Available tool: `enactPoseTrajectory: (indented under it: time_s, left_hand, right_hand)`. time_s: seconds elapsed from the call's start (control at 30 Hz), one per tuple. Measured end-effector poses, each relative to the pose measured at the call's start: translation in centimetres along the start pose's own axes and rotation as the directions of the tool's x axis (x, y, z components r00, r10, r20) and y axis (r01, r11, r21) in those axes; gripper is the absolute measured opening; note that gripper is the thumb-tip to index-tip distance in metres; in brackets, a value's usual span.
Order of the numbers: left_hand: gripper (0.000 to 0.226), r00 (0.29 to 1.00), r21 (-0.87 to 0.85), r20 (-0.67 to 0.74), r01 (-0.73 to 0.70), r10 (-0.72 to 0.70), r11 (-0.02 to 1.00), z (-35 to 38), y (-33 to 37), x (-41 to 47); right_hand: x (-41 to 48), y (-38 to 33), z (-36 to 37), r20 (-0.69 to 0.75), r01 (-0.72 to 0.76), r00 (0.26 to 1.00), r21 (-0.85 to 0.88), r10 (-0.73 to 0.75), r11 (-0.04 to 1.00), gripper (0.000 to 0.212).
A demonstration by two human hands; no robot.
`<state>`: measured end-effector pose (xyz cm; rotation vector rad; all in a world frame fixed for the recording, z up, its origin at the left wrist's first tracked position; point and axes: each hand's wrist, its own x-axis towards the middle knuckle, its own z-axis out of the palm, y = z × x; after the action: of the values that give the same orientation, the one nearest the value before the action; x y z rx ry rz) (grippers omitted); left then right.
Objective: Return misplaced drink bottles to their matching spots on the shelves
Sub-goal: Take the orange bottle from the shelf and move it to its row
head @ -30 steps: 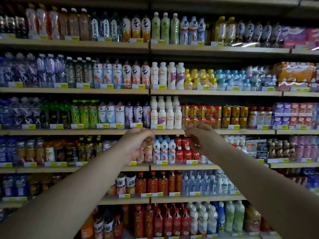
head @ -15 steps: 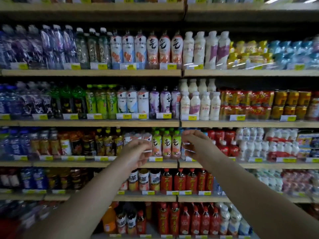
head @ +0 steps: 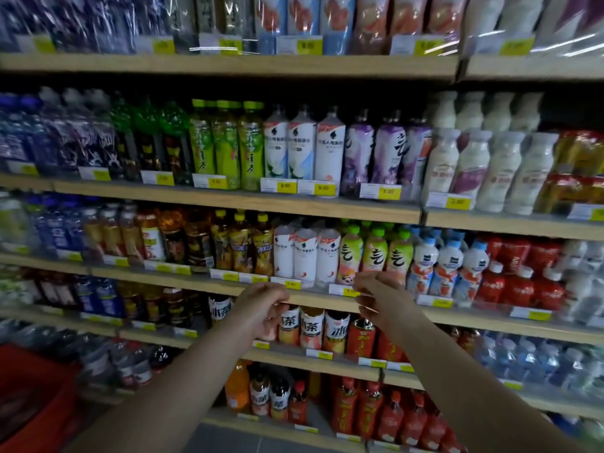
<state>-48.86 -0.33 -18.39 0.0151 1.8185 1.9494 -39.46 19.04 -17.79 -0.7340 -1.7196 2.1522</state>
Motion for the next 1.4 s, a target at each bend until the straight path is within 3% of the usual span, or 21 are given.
enactPoseTrajectory:
  time_s: [0.23,0.57,0.9,0.97,1.03,1.1,1.2,1.27,1.33,1.4]
  left_hand:
    - [0.005,0.989,-0.003,-0.126,0.082,-0.082,0.997,-2.4,1.4,10.9]
    - [0.009,0.940,-0.064,-0.249,0.226,-0.235,0.972,-10.3,-0.2,20.5]
    - [0.008,0.931,-0.090,-0.188,0.302,-0.314,0.949,-23.1,0.7,29.8]
    - [0.018,0.941,-0.017,-0.201,0.275,-0.273,0.961,-26.0,0.9,31.5]
    - [0.020,0.976,0.296,-0.200,0.140,-0.082,0.945,-28.8,0.9,32.5]
    - [0.007,0.985,0.636,-0.075,-0.073,0.156,0.768,-31.4,0.5,33.1]
    - [0.045,0.926,0.837,0.225,-0.343,0.303,0.426,-34.6,-0.4,35.1]
    - [0.059,0.893,0.886,0.345,-0.411,0.287,0.213,-35.9,-0.4,36.4]
    - [0.070,0.892,0.904,0.417,-0.427,0.175,0.023,-36.7,-0.7,37.4]
    - [0.076,0.899,0.900,0.432,-0.426,0.067,-0.094,-37.5,-1.1,38.1]
  right_hand:
    - [10.7,0.4,4.2,0.054,-0.040,0.998,0.006,0.040,0.999,0.006]
    - [19.3,3.3,11.7,0.107,-0.112,0.986,-0.170,0.131,0.979,0.001]
    - [24.1,8.9,26.5,-0.017,-0.114,0.994,-0.184,0.112,0.976,0.007]
    - [24.5,10.7,30.2,-0.028,-0.102,0.995,-0.161,0.099,0.982,0.007]
    - [24.7,12.1,33.5,-0.059,-0.073,0.996,-0.143,0.065,0.987,0.006]
    - [25.0,13.1,36.3,-0.103,-0.006,0.995,-0.157,-0.010,0.988,0.011]
    - [25.7,13.7,40.2,-0.186,0.132,0.968,-0.206,-0.171,0.970,0.019]
    - [26.3,14.0,42.6,-0.252,0.191,0.936,-0.224,-0.246,0.956,0.027]
    - [26.7,14.1,44.9,-0.306,0.198,0.914,-0.230,-0.264,0.953,0.034]
    - [27.3,13.8,46.8,-0.372,0.175,0.891,-0.248,-0.260,0.953,0.037]
